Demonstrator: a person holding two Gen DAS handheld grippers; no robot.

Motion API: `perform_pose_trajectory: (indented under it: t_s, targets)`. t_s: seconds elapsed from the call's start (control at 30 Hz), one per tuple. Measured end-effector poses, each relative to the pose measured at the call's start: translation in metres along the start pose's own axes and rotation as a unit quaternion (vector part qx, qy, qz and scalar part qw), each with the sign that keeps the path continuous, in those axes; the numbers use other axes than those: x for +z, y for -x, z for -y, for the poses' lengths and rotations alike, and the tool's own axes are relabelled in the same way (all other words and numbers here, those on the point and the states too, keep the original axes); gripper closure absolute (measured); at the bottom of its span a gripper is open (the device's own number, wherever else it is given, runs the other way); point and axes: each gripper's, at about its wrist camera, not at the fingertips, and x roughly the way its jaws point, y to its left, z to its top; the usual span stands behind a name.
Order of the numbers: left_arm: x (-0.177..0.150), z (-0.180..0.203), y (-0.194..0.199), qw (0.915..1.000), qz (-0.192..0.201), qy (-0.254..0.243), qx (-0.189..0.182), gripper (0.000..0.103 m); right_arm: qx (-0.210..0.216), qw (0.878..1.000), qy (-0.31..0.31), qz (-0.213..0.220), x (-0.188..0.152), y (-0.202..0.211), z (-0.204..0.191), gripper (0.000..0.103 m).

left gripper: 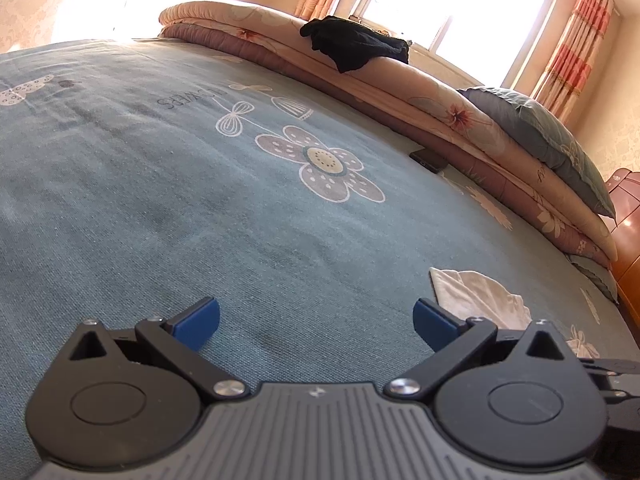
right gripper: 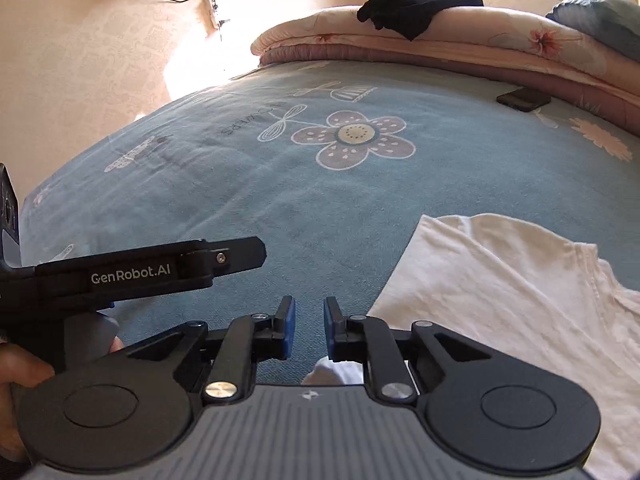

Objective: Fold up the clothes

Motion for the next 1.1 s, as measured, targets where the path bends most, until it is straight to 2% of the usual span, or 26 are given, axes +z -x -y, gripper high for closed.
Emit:
perform_pose_trajectory:
  t_s: [0.1, 0.17, 0.23, 0.37, 0.47, 0.53, 0.63, 0.7, 0.77, 0.83, 0.93, 1.0, 1.1]
  targets:
    - [0.001, -0.001, 0.001, 1.0, 0.0, 0.004, -0.004, 0.001, -0.047, 0.999, -0.01, 0.006, -0.005, 0.019, 0.01, 0.085]
    - [0.001, -0.001, 0.0, 1.0, -0.001, 0.004, -0.005, 0.001, -0.057, 0.998, -0.017, -0.011, -0.015, 0.018, 0.015, 0.084]
    - [0.0, 0.001, 0.0, 1.0, -0.002, 0.0, -0.004, 0.001, -0.041, 0.999, -0.02, -0.025, -0.026, 0.011, 0.011, 0.084]
    - [-0.001, 0.003, -0.001, 1.0, -0.004, -0.005, -0.004, 0.001, -0.043, 0.999, 0.01, -0.026, -0.034, -0.001, -0.015, 0.083]
    - [-0.001, 0.003, -0.002, 1.0, -0.005, -0.005, -0.003, 0.001, -0.003, 1.0, -0.002, -0.022, -0.029, 0.015, -0.009, 0.082]
    - [-0.001, 0.004, -0.002, 0.9999, -0.006, -0.007, -0.005, 0.001, -0.014, 1.0, -0.02, -0.003, -0.028, 0.032, 0.004, 0.082]
    - [-0.003, 0.012, -0.001, 0.9995, -0.007, -0.028, -0.01, 0.001, -0.062, 0.997, -0.051, 0.002, -0.035, 0.048, 0.028, 0.082]
    - [-0.006, 0.02, -0.001, 0.9986, -0.008, -0.05, -0.014, 0.001, -0.08, 0.994, -0.073, -0.022, -0.047, 0.046, 0.043, 0.082]
    - [-0.01, 0.03, -0.001, 0.997, -0.009, -0.074, -0.019, 0.001, -0.073, 0.993, -0.086, -0.047, -0.061, 0.044, 0.048, 0.08]
    - [-0.014, 0.04, 0.0, 0.9948, -0.007, -0.099, -0.026, 0.001, -0.057, 0.994, -0.077, -0.044, -0.068, 0.054, 0.042, 0.08]
    - [-0.017, 0.052, 0.007, 0.9912, 0.002, -0.12, -0.057, 0.001, -0.044, 0.995, -0.08, -0.029, -0.069, 0.072, 0.042, 0.08]
    - [-0.019, 0.06, 0.014, 0.9872, 0.006, -0.121, -0.104, 0.001, -0.076, 0.993, -0.091, -0.008, -0.068, 0.081, 0.054, 0.079]
    - [-0.027, 0.076, 0.017, 0.9746, -0.006, -0.137, -0.177, 0.001, -0.098, 0.986, -0.136, 0.002, -0.073, 0.086, 0.081, 0.078]
